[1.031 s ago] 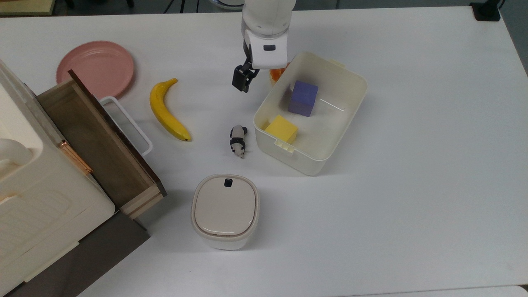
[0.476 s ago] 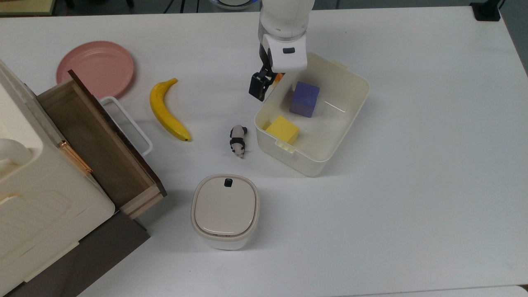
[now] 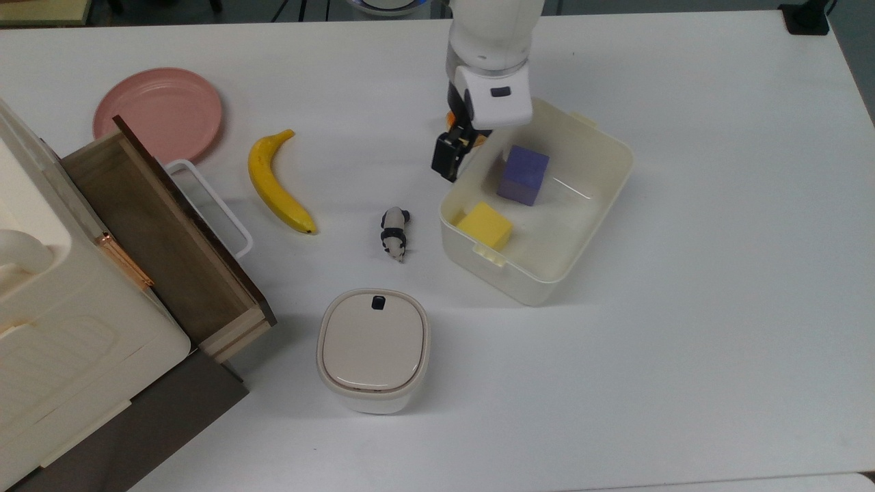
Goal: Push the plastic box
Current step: 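Push the cream plastic box along the table with the gripper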
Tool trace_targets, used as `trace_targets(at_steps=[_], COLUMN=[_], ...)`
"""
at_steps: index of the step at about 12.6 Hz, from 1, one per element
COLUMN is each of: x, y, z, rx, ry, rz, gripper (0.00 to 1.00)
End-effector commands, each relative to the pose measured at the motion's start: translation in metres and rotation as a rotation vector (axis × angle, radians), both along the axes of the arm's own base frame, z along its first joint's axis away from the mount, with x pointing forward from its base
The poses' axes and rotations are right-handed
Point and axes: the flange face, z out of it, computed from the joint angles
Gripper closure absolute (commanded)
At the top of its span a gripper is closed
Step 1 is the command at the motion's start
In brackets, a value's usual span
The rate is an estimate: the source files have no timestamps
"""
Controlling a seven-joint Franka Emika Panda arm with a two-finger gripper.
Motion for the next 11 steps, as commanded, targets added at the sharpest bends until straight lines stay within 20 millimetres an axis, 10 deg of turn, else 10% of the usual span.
trace_targets(at_steps=[1,11], x=[0.005,0.013], y=[0.023,0.052], z=[-0.007,0.024], rx=[0.004,0.044], ry=[-0.036,-0.123], rz=[0.026,0.051], gripper=[0.00,0.00])
